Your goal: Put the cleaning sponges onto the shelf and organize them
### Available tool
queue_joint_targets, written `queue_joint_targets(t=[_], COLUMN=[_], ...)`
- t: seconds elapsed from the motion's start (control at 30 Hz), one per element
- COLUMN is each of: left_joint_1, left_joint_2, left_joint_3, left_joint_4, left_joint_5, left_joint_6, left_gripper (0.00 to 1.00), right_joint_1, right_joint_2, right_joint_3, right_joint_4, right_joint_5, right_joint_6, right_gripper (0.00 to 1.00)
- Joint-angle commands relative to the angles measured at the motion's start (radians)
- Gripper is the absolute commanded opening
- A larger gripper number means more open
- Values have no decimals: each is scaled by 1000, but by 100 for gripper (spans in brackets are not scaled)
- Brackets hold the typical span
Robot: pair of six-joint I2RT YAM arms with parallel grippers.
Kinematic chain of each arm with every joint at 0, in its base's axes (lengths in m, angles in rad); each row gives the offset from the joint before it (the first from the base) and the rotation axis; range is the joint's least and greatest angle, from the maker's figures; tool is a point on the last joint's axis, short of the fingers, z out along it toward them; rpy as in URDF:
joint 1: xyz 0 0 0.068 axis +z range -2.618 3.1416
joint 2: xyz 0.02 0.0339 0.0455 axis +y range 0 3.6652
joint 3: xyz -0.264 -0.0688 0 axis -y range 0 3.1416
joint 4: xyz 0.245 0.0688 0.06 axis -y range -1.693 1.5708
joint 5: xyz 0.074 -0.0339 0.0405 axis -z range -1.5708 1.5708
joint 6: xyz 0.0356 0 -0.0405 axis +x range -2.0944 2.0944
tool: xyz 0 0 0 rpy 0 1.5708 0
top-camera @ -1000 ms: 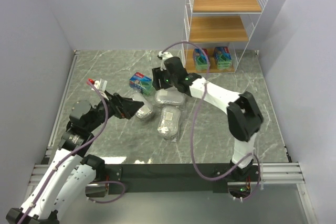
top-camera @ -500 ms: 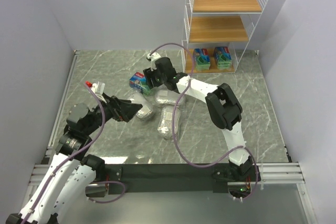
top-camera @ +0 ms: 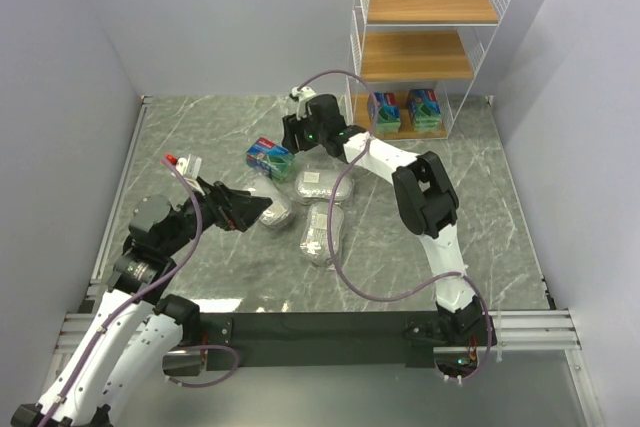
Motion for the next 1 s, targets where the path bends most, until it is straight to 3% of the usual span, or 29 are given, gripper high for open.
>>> queue_joint_targets(t=[0.0,0.37,0.73,0.83,0.9,0.97], left_joint_1=[-4,-3,-4,-4,-3,-4], left_joint_2=[7,10,10,8,7,8], left_joint_3=[1,4,4,4,4,4], left_joint_4=[19,16,17,16,13,14], left_joint_5=[1,-3,-8,-10,-10,-10], left_joint_6=[3,7,7,7,7,7], left_gripper=[99,99,99,99,99,99], right_joint_1=[-25,-28,-27,-27,-27,-25], right_joint_2=[33,75,116,132,165,185], right_joint_3=[87,150,216,243,299,322], right_joint_4=[-31,-163,-293,-328,-368,-410], right_joint_5=[-146,-302,-193,-231,-268,-300], right_joint_6=[23,-23,-37,-45,-62,-74], right_gripper=[60,57,56,56,52,38])
